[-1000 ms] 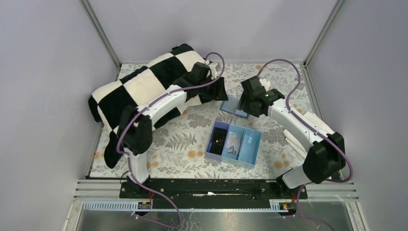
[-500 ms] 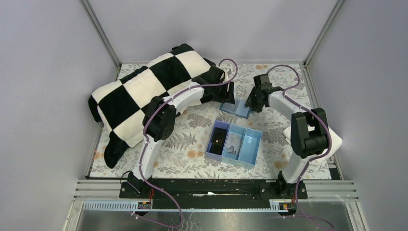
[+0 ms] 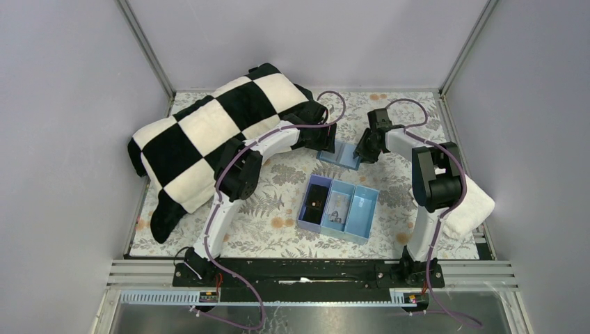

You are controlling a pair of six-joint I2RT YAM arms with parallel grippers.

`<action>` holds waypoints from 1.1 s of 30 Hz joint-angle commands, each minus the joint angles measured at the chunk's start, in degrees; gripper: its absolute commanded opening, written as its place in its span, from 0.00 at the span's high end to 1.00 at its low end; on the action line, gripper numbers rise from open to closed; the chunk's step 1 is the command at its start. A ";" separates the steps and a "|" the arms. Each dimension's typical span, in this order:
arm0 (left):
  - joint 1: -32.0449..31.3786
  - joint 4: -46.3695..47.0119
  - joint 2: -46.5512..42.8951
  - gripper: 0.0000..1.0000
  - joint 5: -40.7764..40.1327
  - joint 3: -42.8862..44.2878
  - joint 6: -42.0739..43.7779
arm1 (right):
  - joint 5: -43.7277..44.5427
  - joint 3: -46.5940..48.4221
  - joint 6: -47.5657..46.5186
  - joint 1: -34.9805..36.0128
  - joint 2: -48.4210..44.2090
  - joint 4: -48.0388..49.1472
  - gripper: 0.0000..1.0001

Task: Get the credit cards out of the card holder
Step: Remove the credit card from the card holder.

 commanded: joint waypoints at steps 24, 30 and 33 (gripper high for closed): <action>-0.05 4.31 -3.23 0.68 7.92 2.29 -2.62 | -2.22 1.01 -0.56 -0.02 2.67 1.10 0.62; -0.09 5.06 -4.58 0.71 10.51 1.94 -4.10 | -2.42 0.41 -0.54 -0.02 2.23 1.43 0.62; -0.18 5.92 -5.79 0.72 12.10 1.43 -4.81 | -2.42 0.16 -0.50 -0.02 1.98 1.41 0.62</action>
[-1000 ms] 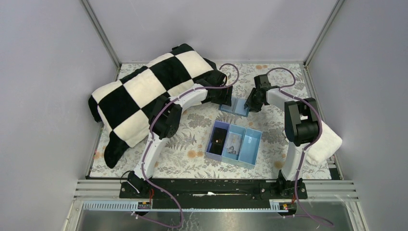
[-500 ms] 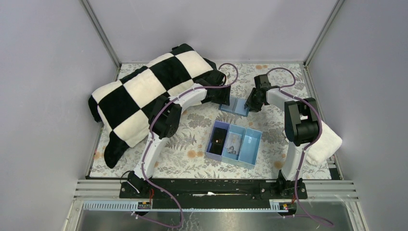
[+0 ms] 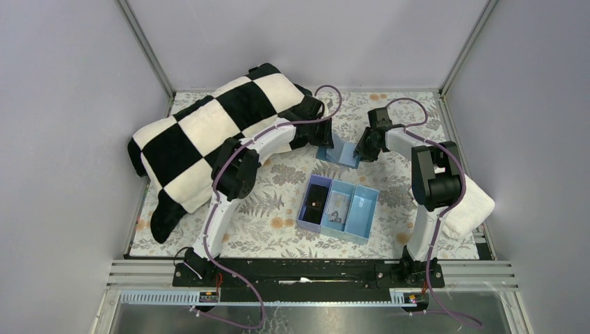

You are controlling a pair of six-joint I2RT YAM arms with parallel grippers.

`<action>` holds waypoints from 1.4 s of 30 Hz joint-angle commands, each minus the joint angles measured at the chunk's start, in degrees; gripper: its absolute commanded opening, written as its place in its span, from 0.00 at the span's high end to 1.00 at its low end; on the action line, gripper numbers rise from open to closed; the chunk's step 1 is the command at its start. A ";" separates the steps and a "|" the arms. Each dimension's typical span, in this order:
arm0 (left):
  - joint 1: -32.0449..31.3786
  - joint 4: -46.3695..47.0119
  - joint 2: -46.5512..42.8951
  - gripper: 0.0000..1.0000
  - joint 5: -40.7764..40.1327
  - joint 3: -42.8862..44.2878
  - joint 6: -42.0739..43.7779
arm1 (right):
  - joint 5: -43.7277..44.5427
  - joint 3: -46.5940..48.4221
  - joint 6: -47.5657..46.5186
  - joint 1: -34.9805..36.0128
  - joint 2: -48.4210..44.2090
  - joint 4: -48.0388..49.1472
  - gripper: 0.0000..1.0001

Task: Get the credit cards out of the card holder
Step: Remove the credit card from the card holder.

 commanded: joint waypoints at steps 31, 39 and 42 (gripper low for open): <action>-0.66 1.72 -4.30 0.37 -11.92 -1.68 -0.44 | -3.08 -2.37 -0.28 -1.10 -1.75 0.97 0.60; -0.61 1.61 -0.19 0.35 -7.24 -0.10 -0.90 | -2.65 -1.63 -0.44 -1.10 -1.99 0.11 0.60; -0.61 1.68 0.65 0.35 -6.12 -0.13 -1.34 | -2.47 -2.03 -0.39 -1.10 -2.24 0.18 0.60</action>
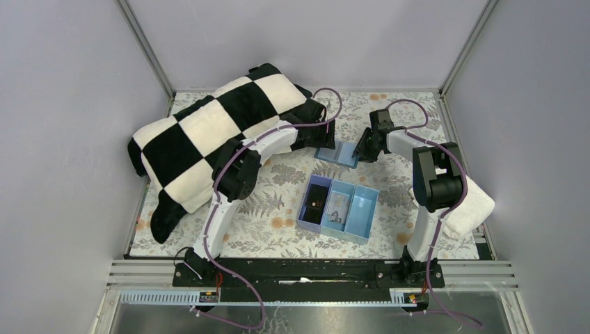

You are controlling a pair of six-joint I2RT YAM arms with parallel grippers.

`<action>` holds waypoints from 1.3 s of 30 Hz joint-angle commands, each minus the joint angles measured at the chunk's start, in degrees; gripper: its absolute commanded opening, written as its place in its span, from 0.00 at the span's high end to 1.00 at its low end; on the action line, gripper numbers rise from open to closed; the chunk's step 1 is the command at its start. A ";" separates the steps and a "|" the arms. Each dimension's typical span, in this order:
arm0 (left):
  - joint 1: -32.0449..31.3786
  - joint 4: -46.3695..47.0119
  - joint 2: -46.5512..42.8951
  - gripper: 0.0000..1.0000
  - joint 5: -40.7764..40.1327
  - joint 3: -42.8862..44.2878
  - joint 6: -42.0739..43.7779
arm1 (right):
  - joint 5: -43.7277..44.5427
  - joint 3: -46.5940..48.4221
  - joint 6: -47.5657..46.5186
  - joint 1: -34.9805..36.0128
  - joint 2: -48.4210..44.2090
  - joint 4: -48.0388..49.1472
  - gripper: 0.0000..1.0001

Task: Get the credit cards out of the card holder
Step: Remove the credit card from the card holder.

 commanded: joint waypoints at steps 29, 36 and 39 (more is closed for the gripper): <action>-1.07 6.18 -2.45 0.52 17.88 0.68 -3.75 | -0.30 -1.41 -0.23 -0.22 -1.85 -1.93 0.60; -1.32 6.49 -2.97 0.52 18.33 1.03 -4.34 | 0.00 -1.57 -0.26 -0.22 -2.64 -2.15 0.60; -1.38 7.10 -3.52 0.52 18.78 0.83 -4.41 | -0.16 -1.54 -0.61 -0.22 -2.84 -2.17 0.59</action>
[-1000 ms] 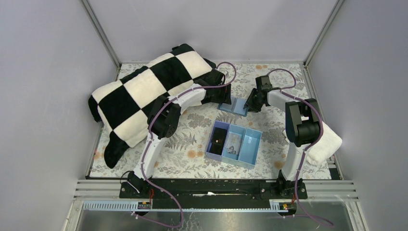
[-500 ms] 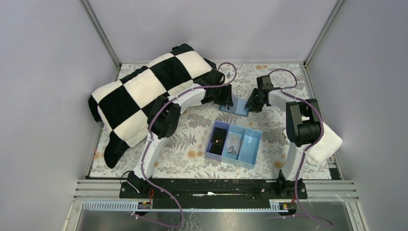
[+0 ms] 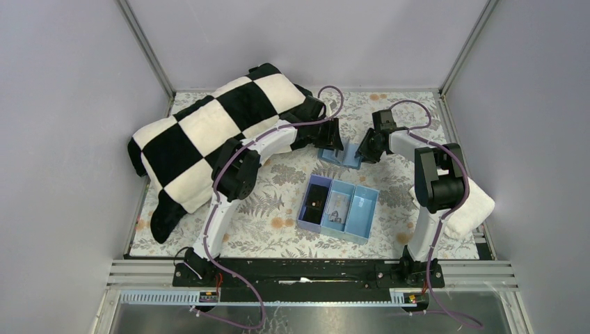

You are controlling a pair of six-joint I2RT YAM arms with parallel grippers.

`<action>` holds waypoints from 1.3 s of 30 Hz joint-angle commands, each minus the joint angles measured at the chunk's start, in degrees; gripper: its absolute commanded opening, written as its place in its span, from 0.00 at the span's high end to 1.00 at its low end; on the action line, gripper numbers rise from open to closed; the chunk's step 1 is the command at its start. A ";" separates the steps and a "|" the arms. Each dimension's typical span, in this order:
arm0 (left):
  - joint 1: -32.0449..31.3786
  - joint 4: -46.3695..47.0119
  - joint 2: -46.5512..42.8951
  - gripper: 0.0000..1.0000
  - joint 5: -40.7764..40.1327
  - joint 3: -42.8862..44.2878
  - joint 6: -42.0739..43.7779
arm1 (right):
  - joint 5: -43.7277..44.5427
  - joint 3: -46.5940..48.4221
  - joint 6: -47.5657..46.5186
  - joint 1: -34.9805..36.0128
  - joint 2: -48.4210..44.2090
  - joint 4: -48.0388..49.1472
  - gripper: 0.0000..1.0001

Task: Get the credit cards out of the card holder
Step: Remove the credit card from the card holder.

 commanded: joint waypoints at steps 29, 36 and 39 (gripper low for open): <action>-1.96 7.41 0.23 0.52 8.07 2.18 -4.41 | -0.49 0.37 -1.71 -3.33 -11.73 -2.87 0.56; -2.07 8.34 2.12 0.52 9.73 2.23 -5.94 | -1.74 -0.40 -1.57 -3.33 -10.87 -2.15 0.56; -2.07 8.91 1.88 0.52 9.71 2.03 -6.12 | -2.25 -0.78 -1.52 -3.33 -10.83 -1.62 0.56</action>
